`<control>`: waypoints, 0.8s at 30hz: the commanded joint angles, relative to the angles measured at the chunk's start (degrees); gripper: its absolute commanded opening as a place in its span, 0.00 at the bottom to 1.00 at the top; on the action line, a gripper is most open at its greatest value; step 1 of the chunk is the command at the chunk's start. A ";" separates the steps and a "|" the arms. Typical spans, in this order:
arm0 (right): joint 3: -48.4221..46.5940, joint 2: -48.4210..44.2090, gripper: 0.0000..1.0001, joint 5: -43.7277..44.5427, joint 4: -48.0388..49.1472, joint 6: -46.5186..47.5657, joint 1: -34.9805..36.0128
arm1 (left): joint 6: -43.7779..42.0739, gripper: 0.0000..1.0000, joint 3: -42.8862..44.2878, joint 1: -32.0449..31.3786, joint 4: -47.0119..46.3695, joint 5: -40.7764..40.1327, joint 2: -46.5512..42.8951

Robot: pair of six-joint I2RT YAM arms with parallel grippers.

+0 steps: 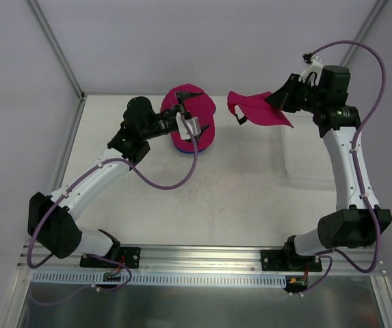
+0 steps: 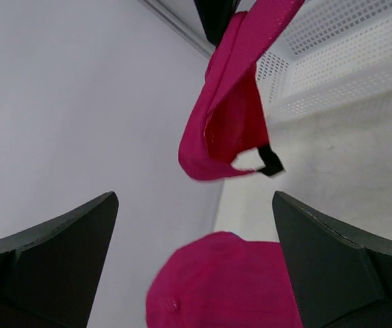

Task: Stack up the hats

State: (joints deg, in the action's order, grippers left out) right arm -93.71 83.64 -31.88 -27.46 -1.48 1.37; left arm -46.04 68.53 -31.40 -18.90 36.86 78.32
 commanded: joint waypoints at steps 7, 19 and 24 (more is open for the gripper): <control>2.31 -3.83 0.00 -0.12 4.70 -7.93 9.26 | -21.98 0.97 -3.23 -4.36 -6.86 7.88 -0.54; -0.59 0.65 0.00 1.64 4.61 -6.70 17.97 | -23.48 0.75 -3.85 -9.56 -6.94 0.76 0.07; -1.47 2.40 0.00 0.86 4.61 -6.70 19.37 | -20.41 0.40 -2.53 -9.82 -7.65 -1.70 -0.45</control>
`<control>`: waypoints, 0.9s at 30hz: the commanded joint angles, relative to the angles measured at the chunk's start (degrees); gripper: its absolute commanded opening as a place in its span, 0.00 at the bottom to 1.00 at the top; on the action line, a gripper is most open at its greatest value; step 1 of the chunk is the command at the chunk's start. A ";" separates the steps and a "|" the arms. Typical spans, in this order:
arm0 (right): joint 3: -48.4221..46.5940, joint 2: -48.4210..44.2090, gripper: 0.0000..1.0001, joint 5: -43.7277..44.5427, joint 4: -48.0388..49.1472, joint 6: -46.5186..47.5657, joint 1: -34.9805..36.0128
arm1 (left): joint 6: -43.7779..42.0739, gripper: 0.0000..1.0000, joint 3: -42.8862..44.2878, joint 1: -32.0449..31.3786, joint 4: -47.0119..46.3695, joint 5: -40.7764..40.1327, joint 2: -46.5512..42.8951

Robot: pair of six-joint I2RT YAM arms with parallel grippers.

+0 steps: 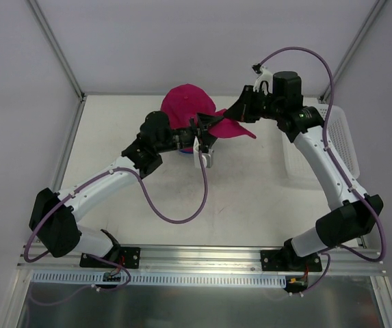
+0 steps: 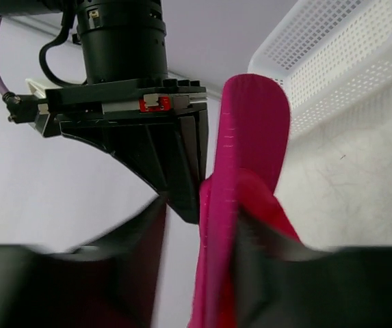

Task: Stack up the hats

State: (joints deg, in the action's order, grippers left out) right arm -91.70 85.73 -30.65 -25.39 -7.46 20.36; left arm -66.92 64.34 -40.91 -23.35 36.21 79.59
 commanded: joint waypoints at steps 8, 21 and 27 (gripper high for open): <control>-5.42 -3.63 0.87 0.85 2.54 7.01 -2.33 | 18.37 0.00 1.67 1.09 -3.19 -11.38 -6.11; -0.33 -17.16 0.94 -11.18 10.26 17.90 -8.25 | 65.40 0.00 12.65 8.20 13.95 -10.66 -10.25; 1.79 -18.85 0.95 -10.13 10.18 19.15 -2.36 | 73.59 0.00 11.43 11.90 13.77 -0.17 -11.21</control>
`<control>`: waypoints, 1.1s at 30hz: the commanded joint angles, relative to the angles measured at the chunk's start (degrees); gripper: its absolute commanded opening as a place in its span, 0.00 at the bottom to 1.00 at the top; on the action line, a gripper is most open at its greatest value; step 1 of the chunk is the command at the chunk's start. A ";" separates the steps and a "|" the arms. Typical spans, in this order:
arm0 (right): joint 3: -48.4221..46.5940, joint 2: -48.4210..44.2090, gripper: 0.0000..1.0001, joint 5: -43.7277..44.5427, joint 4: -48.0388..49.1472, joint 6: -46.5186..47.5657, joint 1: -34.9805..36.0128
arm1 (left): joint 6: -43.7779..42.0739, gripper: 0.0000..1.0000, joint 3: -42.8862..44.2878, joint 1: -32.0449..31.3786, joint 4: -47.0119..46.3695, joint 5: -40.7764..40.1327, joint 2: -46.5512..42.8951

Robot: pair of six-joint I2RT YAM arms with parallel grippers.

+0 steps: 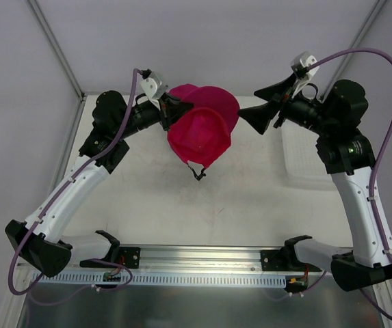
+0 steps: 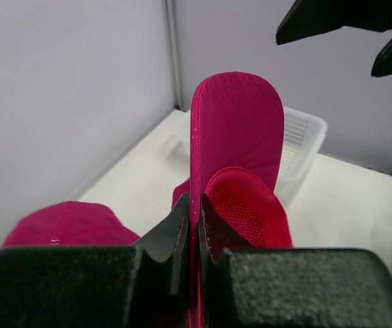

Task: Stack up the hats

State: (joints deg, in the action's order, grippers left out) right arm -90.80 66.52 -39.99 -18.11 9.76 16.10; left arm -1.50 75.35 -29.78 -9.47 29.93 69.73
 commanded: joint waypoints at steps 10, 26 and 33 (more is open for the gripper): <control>0.90 3.61 0.71 7.03 1.41 2.55 8.77 | 15.73 0.00 0.32 1.22 -6.70 14.54 -1.62; -4.29 8.79 0.00 36.30 -4.92 -11.15 12.55 | -25.90 0.14 -13.64 -3.26 -1.51 -6.21 -14.18; -7.28 11.43 0.00 34.37 -5.62 -14.41 13.43 | -37.44 0.00 -15.33 -10.30 0.51 -7.96 -11.73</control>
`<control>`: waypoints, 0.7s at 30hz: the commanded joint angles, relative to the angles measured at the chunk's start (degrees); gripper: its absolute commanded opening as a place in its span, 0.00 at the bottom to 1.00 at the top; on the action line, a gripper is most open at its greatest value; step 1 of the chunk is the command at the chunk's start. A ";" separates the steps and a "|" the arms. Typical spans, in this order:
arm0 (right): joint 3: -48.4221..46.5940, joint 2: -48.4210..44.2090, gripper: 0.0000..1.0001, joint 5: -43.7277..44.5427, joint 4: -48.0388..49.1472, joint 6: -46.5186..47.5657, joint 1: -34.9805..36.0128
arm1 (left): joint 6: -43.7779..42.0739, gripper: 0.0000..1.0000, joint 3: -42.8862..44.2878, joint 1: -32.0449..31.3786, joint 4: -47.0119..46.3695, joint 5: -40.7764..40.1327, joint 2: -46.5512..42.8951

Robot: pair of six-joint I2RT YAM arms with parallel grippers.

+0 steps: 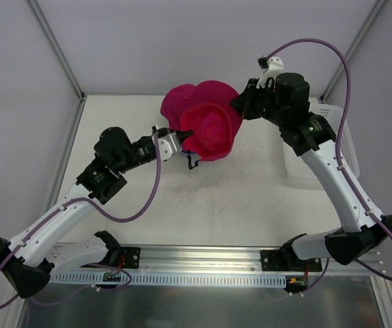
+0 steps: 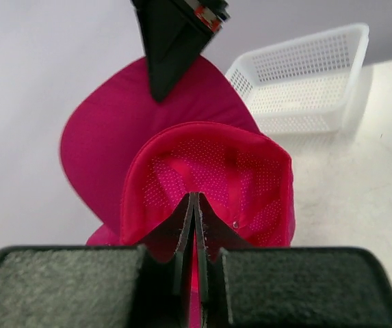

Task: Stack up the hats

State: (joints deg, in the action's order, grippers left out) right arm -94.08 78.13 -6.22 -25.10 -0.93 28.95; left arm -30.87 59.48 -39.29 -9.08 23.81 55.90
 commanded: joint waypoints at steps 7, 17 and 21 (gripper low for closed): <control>-4.09 -2.01 0.00 -4.15 2.95 -5.14 2.60 | -10.09 0.00 3.00 -1.58 0.29 -2.10 10.27; -1.98 -5.26 0.00 -9.95 4.36 -7.33 6.11 | -8.94 0.00 6.87 -1.67 0.12 -11.06 19.42; -0.67 -6.05 0.01 -9.78 4.01 -8.03 7.00 | -9.20 0.00 9.24 -1.67 -0.06 -16.59 22.23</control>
State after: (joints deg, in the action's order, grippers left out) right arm -95.13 74.26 -14.02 -24.32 -6.66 35.20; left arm -39.70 65.39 -40.58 -7.44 13.13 77.01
